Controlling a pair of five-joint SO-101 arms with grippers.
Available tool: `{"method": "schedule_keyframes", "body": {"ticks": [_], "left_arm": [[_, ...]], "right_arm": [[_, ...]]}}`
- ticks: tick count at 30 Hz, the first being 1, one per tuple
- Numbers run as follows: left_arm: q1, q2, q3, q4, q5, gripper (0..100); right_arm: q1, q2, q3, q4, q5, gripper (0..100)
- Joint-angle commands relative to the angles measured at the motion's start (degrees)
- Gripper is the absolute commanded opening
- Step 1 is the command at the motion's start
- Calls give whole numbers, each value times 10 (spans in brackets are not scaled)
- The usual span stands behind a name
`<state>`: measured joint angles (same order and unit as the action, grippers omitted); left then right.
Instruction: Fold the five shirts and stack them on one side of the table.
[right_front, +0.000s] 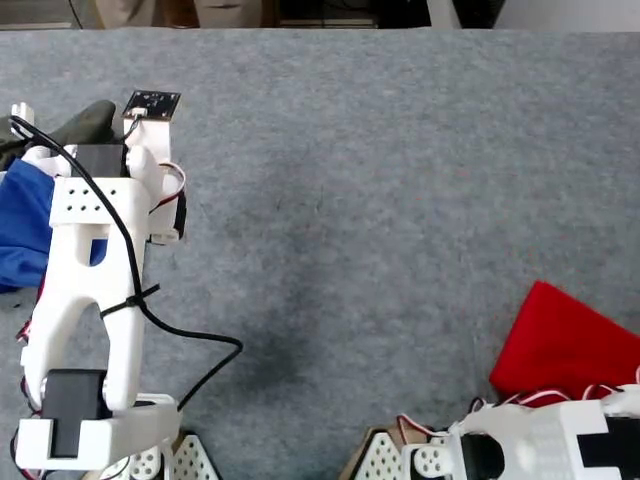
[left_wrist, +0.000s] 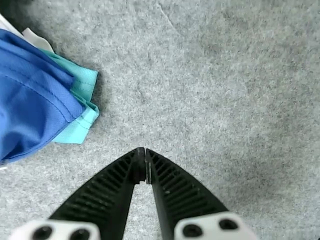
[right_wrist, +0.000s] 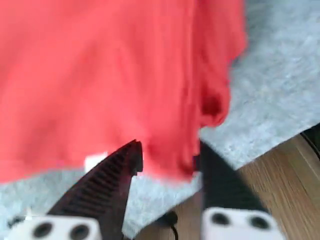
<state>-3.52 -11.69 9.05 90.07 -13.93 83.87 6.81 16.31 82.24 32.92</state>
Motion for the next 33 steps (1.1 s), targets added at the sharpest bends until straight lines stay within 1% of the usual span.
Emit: {"method": "schedule_keyframes", "body": {"ticks": [1, 5, 7, 9, 13, 16, 19, 21, 24, 28, 30, 33], "left_arm": [[-10, -22, -26, 6, -3, 19], [-47, -38, -60, 34, -3, 19], [-90, -54, -94, 50, -5, 19], [-151, -65, -128, 62, -5, 20], [-308, -54, -167, 66, -6, 21], [-403, 2, -167, 64, -36, 21], [-464, 85, -187, 49, -49, 22], [-481, 133, -218, 48, -47, 47], [-488, 187, -258, 49, -43, 125], [-481, 223, -287, 46, 18, 208], [-465, 242, -290, 42, 31, 229], [-449, 283, -293, 12, 34, 206]], "right_arm": [[12, -37, -54, 61, 16, 369], [19, -37, -116, 132, 18, 331], [20, -37, -160, 168, 18, 289], [20, -37, -197, 191, 16, 219], [-1, -37, -232, 198, 15, 21], [-19, -36, -227, 198, 4, 58], [-44, -37, -224, 198, -19, 58], [-63, -37, -226, 198, -26, 58], [-94, -37, -225, 198, -40, 58], [-129, -37, -224, 198, -63, 58], [-143, -37, -223, 198, -77, 58], [-159, -37, -223, 198, -93, 58]]}}
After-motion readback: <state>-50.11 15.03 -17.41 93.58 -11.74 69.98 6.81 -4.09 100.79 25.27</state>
